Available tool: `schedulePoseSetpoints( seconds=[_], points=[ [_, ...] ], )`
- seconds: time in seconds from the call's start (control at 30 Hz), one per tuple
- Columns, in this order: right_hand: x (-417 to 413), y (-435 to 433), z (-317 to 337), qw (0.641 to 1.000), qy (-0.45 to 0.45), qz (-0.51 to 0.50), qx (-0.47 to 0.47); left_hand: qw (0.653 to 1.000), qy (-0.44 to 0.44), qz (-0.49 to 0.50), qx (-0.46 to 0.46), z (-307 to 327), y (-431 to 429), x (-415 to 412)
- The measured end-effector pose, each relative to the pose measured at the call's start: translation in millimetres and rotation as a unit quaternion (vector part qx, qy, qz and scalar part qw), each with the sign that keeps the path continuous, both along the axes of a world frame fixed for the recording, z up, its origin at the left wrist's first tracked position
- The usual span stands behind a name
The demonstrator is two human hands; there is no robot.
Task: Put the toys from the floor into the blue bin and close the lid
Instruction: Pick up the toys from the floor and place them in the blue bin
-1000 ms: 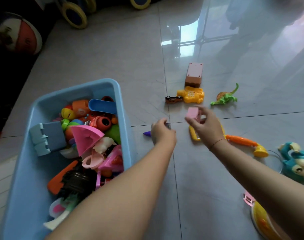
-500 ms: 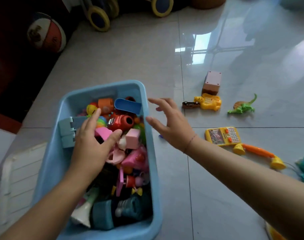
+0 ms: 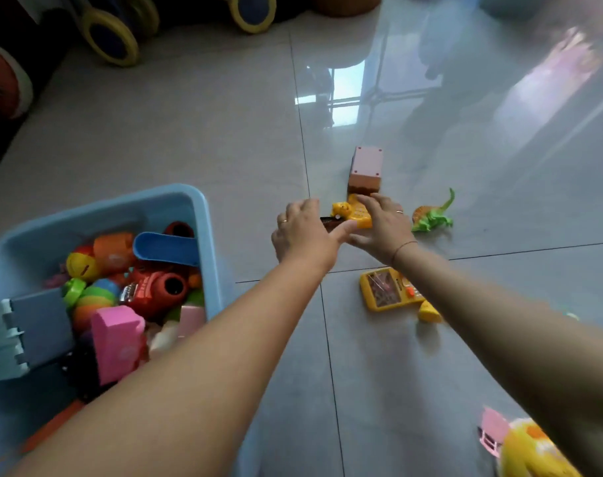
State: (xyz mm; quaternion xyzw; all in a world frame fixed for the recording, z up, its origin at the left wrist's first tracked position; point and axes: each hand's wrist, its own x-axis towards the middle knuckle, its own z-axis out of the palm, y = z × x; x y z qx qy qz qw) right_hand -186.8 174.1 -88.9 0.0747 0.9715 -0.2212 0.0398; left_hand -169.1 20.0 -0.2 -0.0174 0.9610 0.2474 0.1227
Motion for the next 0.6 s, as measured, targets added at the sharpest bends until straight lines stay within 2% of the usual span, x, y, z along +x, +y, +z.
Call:
schedulePoseSetpoints(
  seconds=[0.1,0.17,0.2,0.3,0.37,0.5,0.6],
  points=[
    [-15.2,20.9,-7.8,0.998,-0.043,0.026,0.036,0.972,-0.085,0.217,-0.008,-49.6,-5.8,-1.3],
    [-22.6,29.3,-16.4,0.995,-0.074,0.040,0.052,0.944,-0.141,0.297,-0.026,-79.1,-18.1,15.8],
    [-26.2,31.9,-21.0,0.993,-0.088,0.046,0.058,0.941,-0.142,0.304,-0.042,-90.7,-23.6,24.1],
    [-35.3,36.2,-29.1,0.991,-0.111,0.050,0.060,0.958,-0.069,0.269,-0.065,-111.7,-30.1,33.8],
    [-36.0,36.9,-34.0,0.994,-0.084,0.037,0.064,0.960,-0.045,0.275,-0.019,-117.0,-27.8,31.0],
    [-26.3,34.0,-38.3,0.998,-0.004,-0.011,0.068,0.958,-0.053,0.278,0.054,-120.9,-21.8,26.2],
    [-10.9,34.0,-33.3,0.998,0.019,-0.052,0.011,0.949,-0.060,0.302,0.060,-116.1,-22.1,34.0]
  ],
)
